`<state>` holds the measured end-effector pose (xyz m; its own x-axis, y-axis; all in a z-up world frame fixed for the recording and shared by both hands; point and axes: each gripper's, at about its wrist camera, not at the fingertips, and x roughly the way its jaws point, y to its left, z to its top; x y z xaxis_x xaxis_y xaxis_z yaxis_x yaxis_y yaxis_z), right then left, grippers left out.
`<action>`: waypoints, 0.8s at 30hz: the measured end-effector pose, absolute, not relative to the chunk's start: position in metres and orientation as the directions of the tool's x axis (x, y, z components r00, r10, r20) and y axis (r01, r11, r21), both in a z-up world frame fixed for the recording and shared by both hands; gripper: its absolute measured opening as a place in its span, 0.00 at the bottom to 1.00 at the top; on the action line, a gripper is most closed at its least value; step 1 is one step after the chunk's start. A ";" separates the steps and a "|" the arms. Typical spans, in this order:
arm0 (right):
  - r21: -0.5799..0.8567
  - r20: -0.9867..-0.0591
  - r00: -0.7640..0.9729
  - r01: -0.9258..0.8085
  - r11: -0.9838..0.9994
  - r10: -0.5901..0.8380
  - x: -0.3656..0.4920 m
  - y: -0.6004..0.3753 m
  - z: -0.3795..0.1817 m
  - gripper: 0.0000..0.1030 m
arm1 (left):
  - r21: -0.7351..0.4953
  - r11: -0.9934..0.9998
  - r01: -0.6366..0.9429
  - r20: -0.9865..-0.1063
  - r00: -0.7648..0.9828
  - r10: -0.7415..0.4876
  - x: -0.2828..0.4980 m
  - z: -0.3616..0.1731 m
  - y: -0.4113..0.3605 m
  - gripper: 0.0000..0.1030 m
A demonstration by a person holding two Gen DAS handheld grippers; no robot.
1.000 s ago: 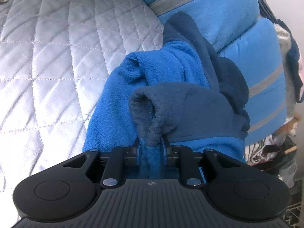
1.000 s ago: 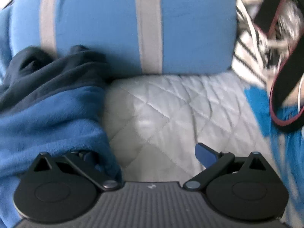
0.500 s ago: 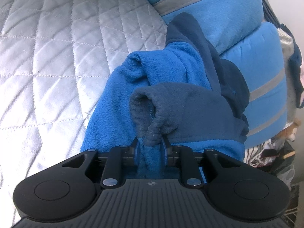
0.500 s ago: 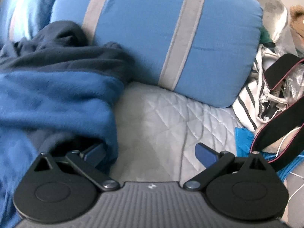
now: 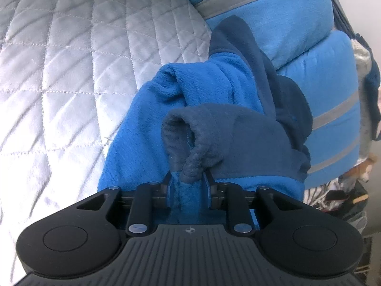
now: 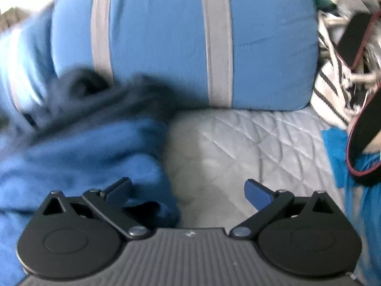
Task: Fold clothes
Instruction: 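Lower the cuff with the left gripper onto the folded hoodie, then open the left gripper and release the cuff onto the hoodie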
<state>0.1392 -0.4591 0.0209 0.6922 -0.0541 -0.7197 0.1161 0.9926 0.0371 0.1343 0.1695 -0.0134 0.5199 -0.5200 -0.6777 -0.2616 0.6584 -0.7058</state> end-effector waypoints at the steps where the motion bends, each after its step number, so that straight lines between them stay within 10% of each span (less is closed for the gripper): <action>1: 0.002 -0.729 0.680 0.123 0.992 -0.083 0.144 -0.459 0.016 1.00 | -0.719 0.647 -0.253 -0.665 0.522 -0.535 0.134 -0.012 0.169 0.23; 11: -0.211 -0.720 0.616 0.243 0.947 -0.319 0.162 -0.478 -0.019 1.00 | -0.727 0.664 -0.177 -0.649 0.495 -0.578 0.143 -0.013 0.154 0.31; 24: -0.173 -0.661 0.737 0.032 0.984 -0.140 0.107 -0.472 0.014 0.95 | -0.736 0.638 -0.226 -0.651 0.494 -0.576 0.144 -0.022 0.156 0.35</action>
<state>0.1070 -0.4715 0.0136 0.7370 -0.1403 -0.6612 0.0324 0.9844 -0.1728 0.1435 0.1561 -0.0220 0.4937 -0.5761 -0.6514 -0.2261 0.6383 -0.7359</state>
